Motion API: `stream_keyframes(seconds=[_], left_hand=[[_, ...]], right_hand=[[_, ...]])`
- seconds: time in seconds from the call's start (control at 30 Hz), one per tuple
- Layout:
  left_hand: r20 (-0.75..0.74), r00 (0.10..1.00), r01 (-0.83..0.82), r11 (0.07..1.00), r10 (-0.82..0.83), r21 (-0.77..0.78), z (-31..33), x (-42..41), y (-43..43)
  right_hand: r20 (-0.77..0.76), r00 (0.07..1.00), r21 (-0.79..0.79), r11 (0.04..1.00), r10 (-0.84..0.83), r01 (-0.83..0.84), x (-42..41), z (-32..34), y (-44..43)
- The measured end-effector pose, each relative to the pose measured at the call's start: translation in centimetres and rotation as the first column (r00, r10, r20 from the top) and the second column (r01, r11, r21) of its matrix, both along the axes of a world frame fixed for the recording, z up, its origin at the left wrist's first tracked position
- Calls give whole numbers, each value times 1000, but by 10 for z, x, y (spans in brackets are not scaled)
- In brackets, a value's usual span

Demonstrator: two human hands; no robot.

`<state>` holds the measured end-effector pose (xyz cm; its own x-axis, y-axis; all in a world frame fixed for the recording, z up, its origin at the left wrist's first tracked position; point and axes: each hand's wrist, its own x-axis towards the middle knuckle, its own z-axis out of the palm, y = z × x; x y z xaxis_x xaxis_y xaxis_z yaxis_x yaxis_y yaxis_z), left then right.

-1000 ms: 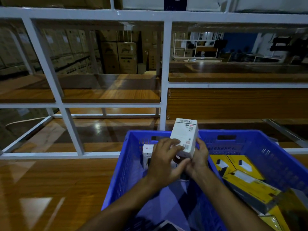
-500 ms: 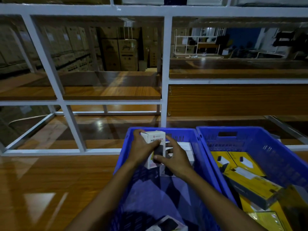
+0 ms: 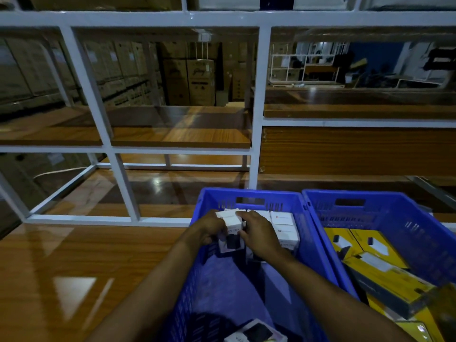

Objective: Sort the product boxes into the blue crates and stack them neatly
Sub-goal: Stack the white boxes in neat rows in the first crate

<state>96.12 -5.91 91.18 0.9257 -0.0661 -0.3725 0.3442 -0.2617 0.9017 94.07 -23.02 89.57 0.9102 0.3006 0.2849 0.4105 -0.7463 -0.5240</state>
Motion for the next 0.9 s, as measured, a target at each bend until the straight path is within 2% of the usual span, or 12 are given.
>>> stream_keyframes(seconds=[0.17,0.4,0.5,0.63,0.8,0.9], left_hand=[[33,999,6,964,-15,266,2,-2,-17],[-98,989,148,775,-111,615,-10,8,-25],[-127,974,225,718,-189,659,-19,12,-27],[-160,981,188,774,-113,605,-36,27,-29],[-55,974,204,735,-221,647,-23,20,-30],[11,991,95,772,-131,629,-23,25,-23]], right_hand=[[71,995,-187,979,-63,75,4,-12,-4],[49,997,-350,933,-65,78,6,-19,-7],[70,996,-375,924,-53,76,6,-23,-6],[87,995,-396,915,-47,77,5,-24,-8],[29,1000,-367,930,-6,17,3,-17,-12],[-12,1000,-300,954,-11,7,0,-10,-19]])
